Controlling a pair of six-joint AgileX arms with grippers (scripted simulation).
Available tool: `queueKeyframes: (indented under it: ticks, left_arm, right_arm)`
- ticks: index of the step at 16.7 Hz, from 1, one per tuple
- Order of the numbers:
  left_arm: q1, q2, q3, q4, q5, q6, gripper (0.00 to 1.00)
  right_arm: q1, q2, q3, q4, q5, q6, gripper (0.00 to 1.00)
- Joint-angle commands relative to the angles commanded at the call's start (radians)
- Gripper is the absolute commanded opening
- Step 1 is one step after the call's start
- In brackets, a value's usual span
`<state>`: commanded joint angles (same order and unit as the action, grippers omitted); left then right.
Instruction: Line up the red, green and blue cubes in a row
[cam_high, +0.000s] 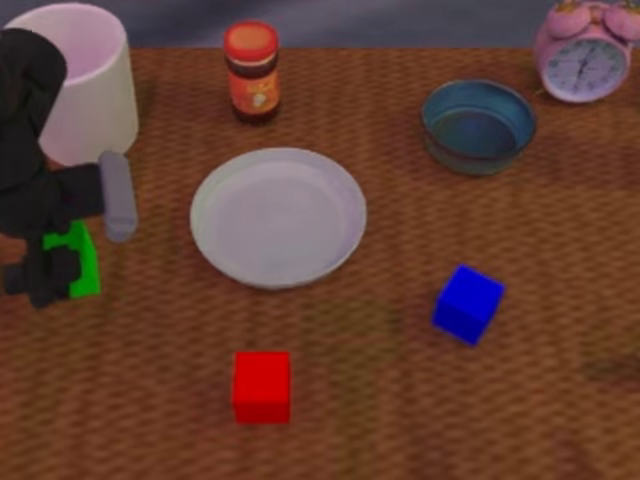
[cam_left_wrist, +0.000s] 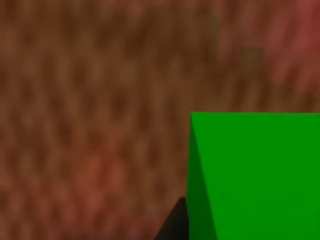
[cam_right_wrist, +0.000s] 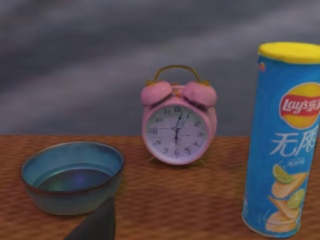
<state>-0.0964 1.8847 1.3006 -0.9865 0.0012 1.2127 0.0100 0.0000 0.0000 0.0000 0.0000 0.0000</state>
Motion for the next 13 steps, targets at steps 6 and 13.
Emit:
queueKeyframes:
  ticks: [6,13]
  left_arm:
    - [-0.042,0.012,0.014,-0.005,0.0,-0.024,0.0]
    - [-0.44,0.07,0.128,-0.075,0.002,-0.267,0.0]
  right_arm:
    - [0.0,0.0,0.0,0.0,0.0,0.0,1.0]
    - [0.0,0.0,0.0,0.0,0.0,0.0,1.0]
